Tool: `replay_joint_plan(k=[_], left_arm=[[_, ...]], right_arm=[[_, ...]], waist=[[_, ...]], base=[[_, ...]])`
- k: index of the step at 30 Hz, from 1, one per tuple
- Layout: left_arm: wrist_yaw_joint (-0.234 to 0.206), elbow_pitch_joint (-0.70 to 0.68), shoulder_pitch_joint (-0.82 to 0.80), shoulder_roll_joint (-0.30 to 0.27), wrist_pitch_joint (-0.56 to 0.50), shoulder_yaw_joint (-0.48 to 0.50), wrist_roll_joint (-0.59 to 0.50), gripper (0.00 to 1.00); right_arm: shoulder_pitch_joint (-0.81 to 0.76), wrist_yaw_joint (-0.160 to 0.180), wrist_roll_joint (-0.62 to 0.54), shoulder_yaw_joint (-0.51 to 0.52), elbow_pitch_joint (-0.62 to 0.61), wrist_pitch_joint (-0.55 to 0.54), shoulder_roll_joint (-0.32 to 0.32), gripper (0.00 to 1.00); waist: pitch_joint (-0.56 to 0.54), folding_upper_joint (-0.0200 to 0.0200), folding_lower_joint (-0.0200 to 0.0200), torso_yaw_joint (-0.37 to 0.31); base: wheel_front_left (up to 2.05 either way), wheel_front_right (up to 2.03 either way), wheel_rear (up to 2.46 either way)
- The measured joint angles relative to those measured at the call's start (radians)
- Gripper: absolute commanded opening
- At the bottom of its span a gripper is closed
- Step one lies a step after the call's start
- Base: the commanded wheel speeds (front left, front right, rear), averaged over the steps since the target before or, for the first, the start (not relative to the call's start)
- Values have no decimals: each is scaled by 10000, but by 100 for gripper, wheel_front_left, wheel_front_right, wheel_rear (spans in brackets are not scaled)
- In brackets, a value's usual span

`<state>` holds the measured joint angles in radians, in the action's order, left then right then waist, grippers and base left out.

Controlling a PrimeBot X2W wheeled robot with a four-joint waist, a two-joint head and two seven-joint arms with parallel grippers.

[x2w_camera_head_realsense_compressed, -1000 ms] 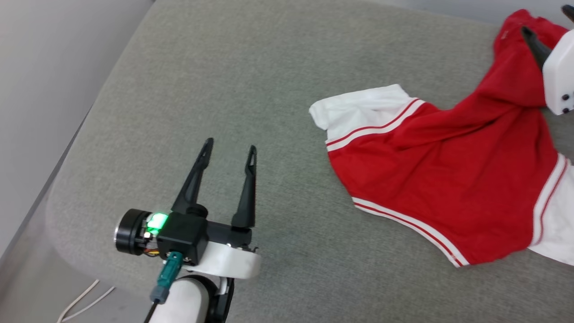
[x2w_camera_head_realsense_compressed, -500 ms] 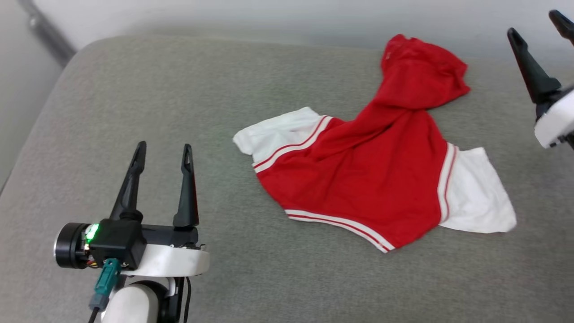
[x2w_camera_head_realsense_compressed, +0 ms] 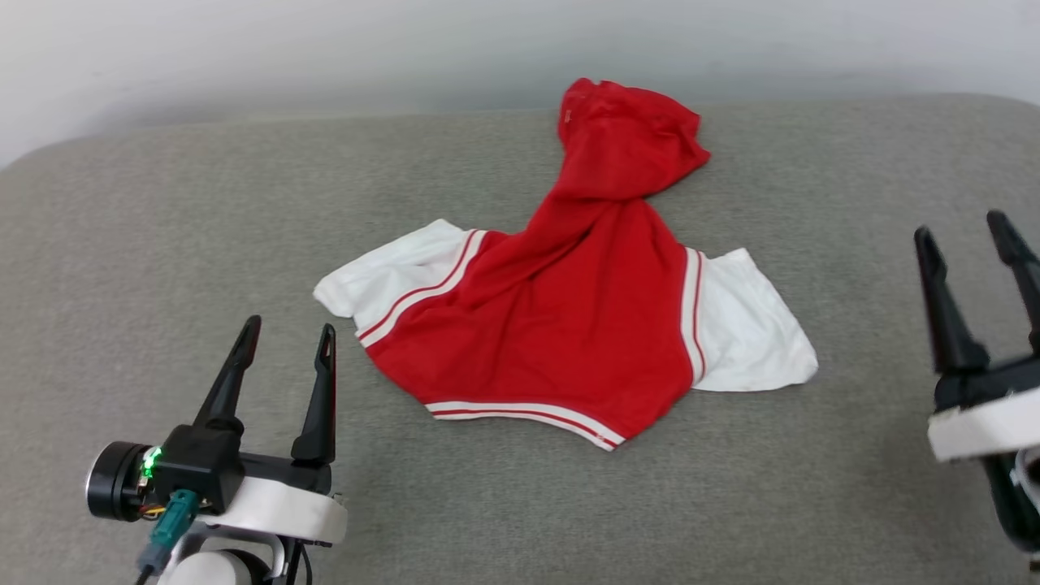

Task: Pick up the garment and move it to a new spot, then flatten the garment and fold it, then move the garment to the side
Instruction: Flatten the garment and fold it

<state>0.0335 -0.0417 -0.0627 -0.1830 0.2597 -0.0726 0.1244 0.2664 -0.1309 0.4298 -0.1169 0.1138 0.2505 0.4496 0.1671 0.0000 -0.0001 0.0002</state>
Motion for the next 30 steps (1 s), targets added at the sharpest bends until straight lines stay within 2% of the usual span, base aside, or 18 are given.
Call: replay_joint_plan(k=[3, 4, 6, 9, 12, 19, 22, 25, 30], left_arm=[[476, 98, -16, -61, -29, -36, 771, 100], [577, 150, -34, -207, -155, -84, 846, 100], [725, 213, -104, -809, -487, -128, 828, 100], [830, 253, -502, -1365, -1407, -165, 1317, 100], [915, 305, -1130, -2215, -2650, -301, 1732, 100], [947, 671, -2553, -3730, -5814, -663, 3471, 100], [953, 1080, -3088, -4146, -7283, -658, 3929, 100], [777, 1471, -3624, -4445, -8688, -546, 4339, 100], [598, 1889, -4205, -4769, -10128, -479, 4771, 100]], right_arm=[[-714, -2, -1127, 477, -963, 44, -451, 100], [-870, 2, -1080, 669, -1208, 48, -796, 100], [-1220, -4, -1252, 746, -1611, -50, -1231, 100], [-1402, -2, -1367, 997, -2044, -205, -1515, 100], [-1514, 0, -1369, 1189, -2234, -316, -1569, 100], [-1477, 0, -1344, 1277, -2416, -311, -1661, 100], [-1409, 0, -1398, 1177, -2332, -242, -1651, 100], [-1200, 0, -1411, 920, -2199, -186, -1622, 100], [-977, 0, -1375, 813, -1946, -69, -1542, 100]], waist=[[12, 0, 0, -308], [31, 0, 0, -410], [99, 0, 0, -613], [308, 0, 0, -845], [602, -1, 0, -1017], [1419, 0, 1, -1403], [1803, 0, 1, -1542], [2180, 0, 1, -1688], [2640, 0, 2, -1931]], base=[[0, 0, 0], [0, 0, 0], [0, 0, 0], [0, 0, 0], [0, 0, 0], [0, 0, 0], [0, 0, 0], [0, 0, 0], [0, 0, 0]])
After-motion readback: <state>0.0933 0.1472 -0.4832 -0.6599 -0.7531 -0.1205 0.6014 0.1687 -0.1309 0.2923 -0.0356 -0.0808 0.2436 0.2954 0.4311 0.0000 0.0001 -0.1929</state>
